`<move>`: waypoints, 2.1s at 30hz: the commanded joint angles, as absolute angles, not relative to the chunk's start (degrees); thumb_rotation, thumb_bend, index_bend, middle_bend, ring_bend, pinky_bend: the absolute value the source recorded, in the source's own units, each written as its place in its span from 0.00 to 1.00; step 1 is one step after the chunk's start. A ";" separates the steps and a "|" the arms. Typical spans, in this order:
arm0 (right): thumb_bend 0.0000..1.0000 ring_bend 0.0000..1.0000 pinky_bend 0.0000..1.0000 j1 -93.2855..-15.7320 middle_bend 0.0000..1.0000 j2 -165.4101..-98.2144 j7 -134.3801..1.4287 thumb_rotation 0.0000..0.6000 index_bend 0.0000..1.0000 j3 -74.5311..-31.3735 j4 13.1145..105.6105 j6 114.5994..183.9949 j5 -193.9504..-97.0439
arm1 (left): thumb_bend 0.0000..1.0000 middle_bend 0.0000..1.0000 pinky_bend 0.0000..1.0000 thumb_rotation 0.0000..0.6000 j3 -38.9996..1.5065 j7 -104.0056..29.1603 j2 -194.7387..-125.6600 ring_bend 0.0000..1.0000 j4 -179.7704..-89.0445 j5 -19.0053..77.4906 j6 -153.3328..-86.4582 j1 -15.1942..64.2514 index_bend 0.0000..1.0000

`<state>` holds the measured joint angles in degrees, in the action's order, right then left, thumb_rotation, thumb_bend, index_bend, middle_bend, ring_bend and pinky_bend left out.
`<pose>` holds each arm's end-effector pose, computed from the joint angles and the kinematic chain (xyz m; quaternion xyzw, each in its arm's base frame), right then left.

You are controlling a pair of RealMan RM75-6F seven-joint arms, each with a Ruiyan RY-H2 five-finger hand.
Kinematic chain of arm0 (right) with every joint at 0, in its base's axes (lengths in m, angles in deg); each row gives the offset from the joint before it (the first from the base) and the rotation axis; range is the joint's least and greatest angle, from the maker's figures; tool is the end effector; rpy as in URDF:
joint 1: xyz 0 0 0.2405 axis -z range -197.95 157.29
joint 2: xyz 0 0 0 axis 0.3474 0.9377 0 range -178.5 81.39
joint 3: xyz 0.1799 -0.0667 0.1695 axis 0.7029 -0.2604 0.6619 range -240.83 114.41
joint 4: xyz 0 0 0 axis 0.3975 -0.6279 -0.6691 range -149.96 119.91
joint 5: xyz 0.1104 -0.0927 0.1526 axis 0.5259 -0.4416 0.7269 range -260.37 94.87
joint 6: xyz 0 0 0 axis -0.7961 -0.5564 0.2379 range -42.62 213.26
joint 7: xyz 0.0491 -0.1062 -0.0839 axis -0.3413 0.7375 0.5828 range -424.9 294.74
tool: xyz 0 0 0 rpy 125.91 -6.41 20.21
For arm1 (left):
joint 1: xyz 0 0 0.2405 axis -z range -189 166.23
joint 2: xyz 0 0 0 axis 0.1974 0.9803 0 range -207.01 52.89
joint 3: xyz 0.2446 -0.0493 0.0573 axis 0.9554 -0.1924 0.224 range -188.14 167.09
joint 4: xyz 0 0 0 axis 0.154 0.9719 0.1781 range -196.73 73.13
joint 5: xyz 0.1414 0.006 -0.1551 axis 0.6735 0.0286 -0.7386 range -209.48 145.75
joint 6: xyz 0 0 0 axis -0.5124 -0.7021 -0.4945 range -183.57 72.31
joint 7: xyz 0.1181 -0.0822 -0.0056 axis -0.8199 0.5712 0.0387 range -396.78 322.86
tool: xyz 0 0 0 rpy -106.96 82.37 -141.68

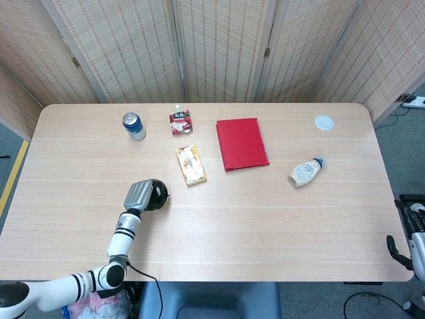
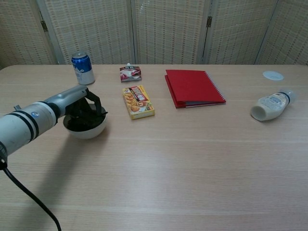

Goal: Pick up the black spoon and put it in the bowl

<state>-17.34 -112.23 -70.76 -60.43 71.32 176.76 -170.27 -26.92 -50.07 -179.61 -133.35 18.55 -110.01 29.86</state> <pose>-0.3424 -0.1360 0.1849 0.5572 -0.3824 0.3827 0.6300 -0.1678 0.3579 -0.0647 -0.6122 -0.5425 -0.3836 0.4287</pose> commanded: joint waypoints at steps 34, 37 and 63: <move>0.38 0.23 0.17 -17.71 0.18 -112.09 -70.53 1.00 0.09 -60.11 71.81 176.87 -170.65 | 0.42 0.98 0.77 1.00 -27.84 -51.03 -176.27 0.92 -133.71 16.56 -109.80 29.20 0.37; 0.38 0.23 0.17 -17.64 0.18 -112.01 -70.50 1.00 0.09 -60.11 71.93 177.08 -170.72 | 0.34 0.96 0.77 1.00 -27.83 -49.82 -175.28 0.91 -135.30 17.73 -110.79 28.46 0.20; 0.41 0.00 0.07 -20.81 0.12 -109.57 -71.34 1.00 0.07 -60.74 72.39 171.87 -171.87 | 0.28 0.47 0.32 1.00 -17.47 -47.75 -156.15 0.40 -147.79 42.01 -138.04 10.74 0.25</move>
<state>-20.30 -109.82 -71.21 -60.59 72.30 172.55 -171.66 -18.98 -47.92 -157.84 -148.01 40.10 -135.99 12.69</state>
